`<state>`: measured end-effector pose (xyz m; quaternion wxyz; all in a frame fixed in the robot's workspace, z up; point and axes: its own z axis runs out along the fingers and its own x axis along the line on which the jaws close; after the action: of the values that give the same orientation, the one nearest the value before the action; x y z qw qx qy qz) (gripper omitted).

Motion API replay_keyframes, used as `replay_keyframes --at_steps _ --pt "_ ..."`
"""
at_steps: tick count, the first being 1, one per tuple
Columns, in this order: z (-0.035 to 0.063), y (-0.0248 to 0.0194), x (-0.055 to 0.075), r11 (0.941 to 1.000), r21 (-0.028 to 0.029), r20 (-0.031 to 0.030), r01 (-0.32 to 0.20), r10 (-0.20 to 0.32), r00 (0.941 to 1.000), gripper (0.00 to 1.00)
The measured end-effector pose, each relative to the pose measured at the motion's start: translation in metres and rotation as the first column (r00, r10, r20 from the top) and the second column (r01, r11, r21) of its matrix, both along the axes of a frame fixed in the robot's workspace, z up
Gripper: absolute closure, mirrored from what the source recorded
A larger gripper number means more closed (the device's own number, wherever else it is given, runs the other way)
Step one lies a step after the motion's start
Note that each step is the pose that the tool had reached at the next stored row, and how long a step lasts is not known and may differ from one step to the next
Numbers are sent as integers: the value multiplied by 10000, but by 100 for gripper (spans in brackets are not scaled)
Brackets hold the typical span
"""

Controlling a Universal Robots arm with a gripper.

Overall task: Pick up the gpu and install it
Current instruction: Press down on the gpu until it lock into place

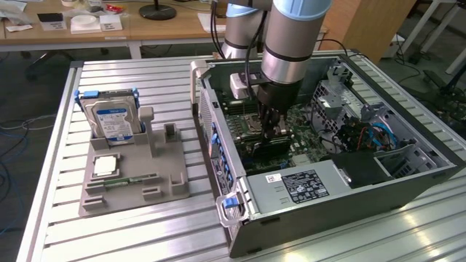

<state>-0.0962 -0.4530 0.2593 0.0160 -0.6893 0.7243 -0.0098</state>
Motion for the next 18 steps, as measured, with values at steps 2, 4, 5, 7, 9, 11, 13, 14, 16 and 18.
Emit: replay_keyframes --at_steps 2,4,5,7,9,11,13,14,16,18 --pt "-3 0 0 10000 5 2 1 -1 10000 89" --pt "-3 1 -1 10000 6 3 2 -2 10000 89" --pt "-3 1 -1 10000 7 3 2 -2 10000 89" --pt "5 2 -1 10000 16 7 3 -3 10000 89" --pt "30 3 -1 10000 32 14 4 -4 10000 89" --pt "77 1 -1 10000 10 5 4 -4 10000 89" --pt "122 1 -1 10000 8 4 2 -2 10000 89" --pt "145 1 -1 10000 7 4 2 -2 10000 89" --pt "200 1 -1 10000 8 4 2 -2 10000 89" --pt "263 1 0 10000 7 4 2 -2 10000 89"
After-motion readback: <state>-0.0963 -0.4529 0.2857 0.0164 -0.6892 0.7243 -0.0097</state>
